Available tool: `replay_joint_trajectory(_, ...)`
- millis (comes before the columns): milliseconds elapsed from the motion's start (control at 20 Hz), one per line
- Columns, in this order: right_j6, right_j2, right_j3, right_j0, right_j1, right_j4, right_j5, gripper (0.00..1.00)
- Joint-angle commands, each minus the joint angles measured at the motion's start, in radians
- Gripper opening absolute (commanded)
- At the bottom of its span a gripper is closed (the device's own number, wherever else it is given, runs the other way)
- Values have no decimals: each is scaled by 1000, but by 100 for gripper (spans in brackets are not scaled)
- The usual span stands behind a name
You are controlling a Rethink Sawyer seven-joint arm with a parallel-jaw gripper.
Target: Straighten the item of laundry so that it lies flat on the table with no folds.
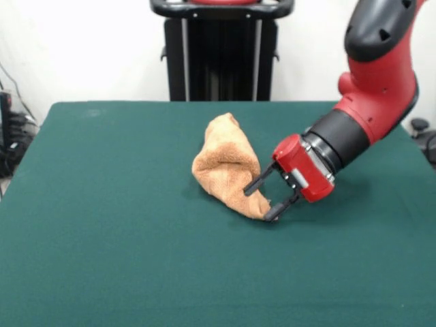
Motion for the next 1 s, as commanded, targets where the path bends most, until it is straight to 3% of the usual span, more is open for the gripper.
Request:
replay_joint_trajectory(50,118,41,-98,6,82,-29,133,100)
replay_joint_trajectory(1000,73,164,-63,-62,11,-124,-41,100)
